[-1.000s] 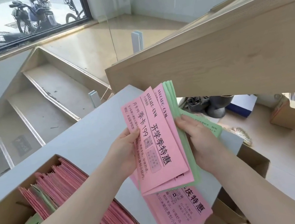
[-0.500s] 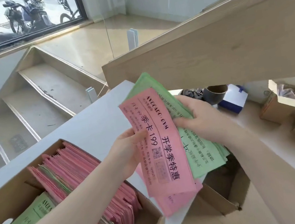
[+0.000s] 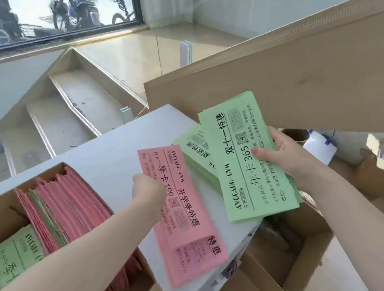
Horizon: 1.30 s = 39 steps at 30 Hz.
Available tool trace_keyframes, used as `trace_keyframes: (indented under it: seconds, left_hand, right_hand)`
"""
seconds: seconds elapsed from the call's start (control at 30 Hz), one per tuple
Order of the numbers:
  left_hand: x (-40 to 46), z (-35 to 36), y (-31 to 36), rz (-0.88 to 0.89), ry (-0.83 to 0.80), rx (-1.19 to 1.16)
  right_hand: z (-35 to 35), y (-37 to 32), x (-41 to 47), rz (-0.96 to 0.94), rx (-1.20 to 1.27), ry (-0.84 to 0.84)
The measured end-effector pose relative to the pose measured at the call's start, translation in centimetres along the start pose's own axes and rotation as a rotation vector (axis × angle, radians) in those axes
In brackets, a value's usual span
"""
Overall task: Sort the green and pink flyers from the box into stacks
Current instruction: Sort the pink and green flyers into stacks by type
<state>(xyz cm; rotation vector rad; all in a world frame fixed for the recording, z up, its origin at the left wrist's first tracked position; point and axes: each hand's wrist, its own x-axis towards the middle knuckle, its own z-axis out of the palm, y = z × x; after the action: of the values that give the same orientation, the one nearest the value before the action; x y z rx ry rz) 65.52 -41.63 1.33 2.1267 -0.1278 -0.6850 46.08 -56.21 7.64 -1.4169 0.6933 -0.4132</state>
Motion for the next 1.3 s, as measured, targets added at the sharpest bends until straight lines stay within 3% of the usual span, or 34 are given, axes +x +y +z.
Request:
trace_keyframes:
  seconds: [0.07,0.13,0.17,0.27,0.33,0.4,0.57,0.67,0.77,0.87,1.0,1.07,1.2,1.3]
  left_hand:
    - [-0.5,0.7,0.2,0.035,0.077,0.175]
    - [-1.7,1.2,1.3,0.152,0.034,0.202]
    - [-2.7,1.5,2.1,0.174,-0.044,0.089]
    - [-6.2,2.4,4.1,-0.047,-0.474,-0.669]
    - [-7.7,3.4,4.0,-0.131,-0.575,-0.959]
    - [-8.9,5.0,3.4,-0.144,-0.571,-1.026]
    - [-7.6,6.2,3.7,-0.023,-0.374,-0.741]
    - [-4.1,3.3,5.2,0.182,-0.41,-0.437]
    - [-1.4,0.9,7.5,0.32,-0.494,-0.227]
    - [0.6,0.4,9.6,0.502,-0.478,-0.026]
    - [3.1,1.0,11.7,0.651,-0.518,-0.134]
    - [4.6,1.3,12.1,0.678,-0.545,-0.194]
    - [7.5,2.9,9.4,0.569,-0.568,-0.067]
    - [8.2,3.8,7.7,0.519,-0.57,-0.104]
  right_hand:
    - [-0.4,0.1,0.8,-0.01,0.047,-0.012]
    - [-0.3,0.5,1.7,-0.022,0.123,0.018]
    - [-0.1,0.8,2.0,-0.028,0.173,0.051]
    - [1.3,1.9,2.7,-0.08,0.376,0.191]
    - [2.1,2.4,3.0,-0.123,0.49,0.289]
    - [2.6,2.7,2.9,-0.15,0.525,0.366]
    - [2.1,2.9,2.5,-0.113,0.517,0.415]
    - [-1.2,1.7,2.7,-0.102,0.604,0.453]
    - [-3.8,1.2,2.4,-0.071,0.475,0.289]
    - [-3.8,2.2,2.7,0.018,0.248,0.2]
    - [-2.3,1.7,2.9,-0.249,0.029,0.397]
    - [-1.8,2.1,2.7,-0.348,-0.03,0.407]
    - [-0.1,5.5,3.2,-0.242,-0.128,0.383]
    - [0.7,6.5,3.3,-0.234,-0.121,0.401]
